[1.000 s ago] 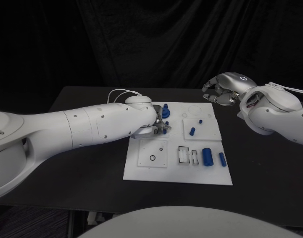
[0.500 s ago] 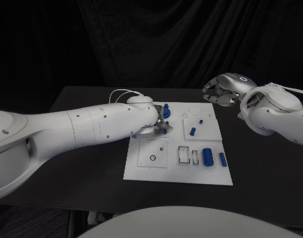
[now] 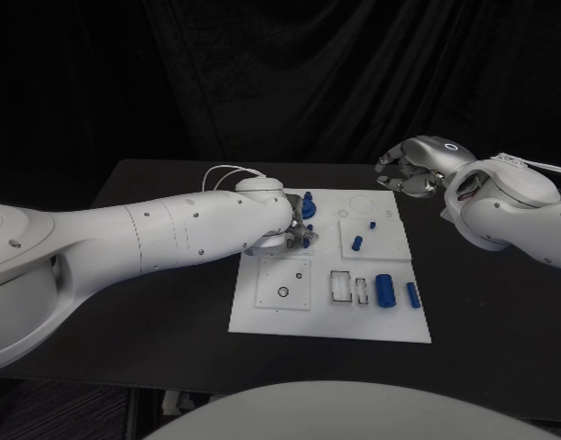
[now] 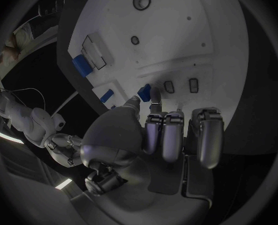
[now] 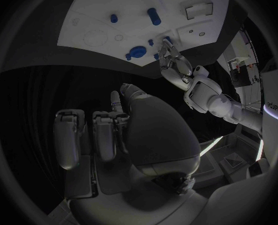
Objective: Assemble the parts on the task board
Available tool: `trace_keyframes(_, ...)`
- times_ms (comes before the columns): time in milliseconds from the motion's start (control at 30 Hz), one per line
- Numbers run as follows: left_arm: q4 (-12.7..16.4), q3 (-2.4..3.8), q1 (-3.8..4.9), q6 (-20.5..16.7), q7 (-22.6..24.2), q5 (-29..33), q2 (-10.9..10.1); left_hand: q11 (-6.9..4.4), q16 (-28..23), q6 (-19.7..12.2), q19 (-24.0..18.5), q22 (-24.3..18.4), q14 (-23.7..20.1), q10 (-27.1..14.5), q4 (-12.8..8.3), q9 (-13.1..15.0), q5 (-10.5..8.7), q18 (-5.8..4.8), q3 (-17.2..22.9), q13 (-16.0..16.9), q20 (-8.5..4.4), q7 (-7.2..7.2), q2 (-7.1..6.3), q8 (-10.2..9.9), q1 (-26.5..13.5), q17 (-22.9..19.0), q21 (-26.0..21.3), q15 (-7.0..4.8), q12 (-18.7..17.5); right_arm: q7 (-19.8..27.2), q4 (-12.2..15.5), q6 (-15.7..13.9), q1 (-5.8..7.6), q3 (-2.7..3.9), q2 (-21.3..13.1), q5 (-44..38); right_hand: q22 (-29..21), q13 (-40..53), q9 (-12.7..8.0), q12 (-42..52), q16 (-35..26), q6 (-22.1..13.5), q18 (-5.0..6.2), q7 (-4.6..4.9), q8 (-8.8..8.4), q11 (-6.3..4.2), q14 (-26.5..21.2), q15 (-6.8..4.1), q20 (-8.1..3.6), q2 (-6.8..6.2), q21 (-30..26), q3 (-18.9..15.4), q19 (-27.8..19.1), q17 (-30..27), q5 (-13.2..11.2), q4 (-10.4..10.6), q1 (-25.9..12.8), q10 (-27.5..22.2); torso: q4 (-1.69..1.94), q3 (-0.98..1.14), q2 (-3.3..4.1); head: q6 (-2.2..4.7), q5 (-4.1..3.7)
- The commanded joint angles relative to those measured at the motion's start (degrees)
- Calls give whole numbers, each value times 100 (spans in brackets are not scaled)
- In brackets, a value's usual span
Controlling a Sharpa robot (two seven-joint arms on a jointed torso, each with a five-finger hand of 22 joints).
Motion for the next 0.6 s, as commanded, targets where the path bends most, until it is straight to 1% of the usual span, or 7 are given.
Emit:
trace_keyframes(33,1,6,-17,64,100,0,18,-17,15,51,-23,541,605,616,-70,37,159,-6,92,1507,-2,-4,10,-91,84,1507,-32,-13,15,-113,4,54,-12,4,-1,-19,1417,1508,-5,15,17,33,-21,21,-31,39,610,44,42,-37,-38,28,421,1510,21,-1,26,597,-2,1,0,-1,7)
trace_keyframes(167,1,6,-24,89,112,0,15,-21,15,57,-28,533,605,616,-135,65,231,-3,183,1507,-4,-10,8,-150,129,1507,-42,-16,15,-117,2,66,-12,4,1,-19,1417,1508,-5,15,17,33,-21,21,-31,39,610,44,42,-37,-38,28,421,1510,21,-1,26,597,-5,-1,-4,-1,8)
trace_keyframes(233,1,6,-28,95,118,0,14,-22,15,62,-29,532,605,616,-190,93,352,-2,280,1507,-6,-11,-10,-211,153,1507,-49,-18,15,-122,1,77,-12,4,2,-19,1414,1508,-7,15,17,37,-18,22,-31,39,610,45,42,-40,-45,31,415,1510,22,-3,26,597,-6,-1,-4,-1,13)
trace_keyframes(267,1,6,-29,96,120,0,13,-22,15,62,-29,532,605,616,-190,93,352,-2,280,1507,-6,-11,-10,-211,153,1507,-49,-18,15,-124,0,80,-12,4,2,-19,1414,1508,-7,15,17,37,-18,22,-31,39,610,45,42,-40,-45,31,415,1510,22,-3,26,597,-4,-1,-4,-1,12)
trace_keyframes(300,2,6,-30,96,121,0,12,-24,15,67,-33,528,605,616,-220,110,395,-1,329,1507,-6,-12,-32,-240,162,1507,-55,-19,15,-126,0,83,-12,4,2,-19,1414,1508,-7,15,17,37,-18,22,-31,39,610,45,42,-40,-45,31,415,1510,22,-3,26,597,-1,-1,-4,-1,11)
trace_keyframes(433,0,6,-36,105,128,1,13,-24,15,75,-35,525,605,616,-241,122,391,0,356,1507,-7,-11,-56,-257,163,1507,-59,-19,15,-131,-6,90,-12,4,4,-19,1411,1508,-8,15,17,38,-16,22,-30,40,610,45,43,-42,-53,31,409,1510,22,-3,26,597,-1,2,-3,-1,10)
trace_keyframes(600,2,6,-41,135,128,1,11,-22,15,88,-34,528,605,616,-245,135,352,0,377,1507,-6,-8,-73,-274,143,1507,-60,-18,15,-137,-9,100,-12,4,9,-19,1411,1508,-8,15,17,38,-16,22,-30,40,610,45,43,-42,-53,31,409,1510,22,-3,26,597,1,0,-2,-1,14)
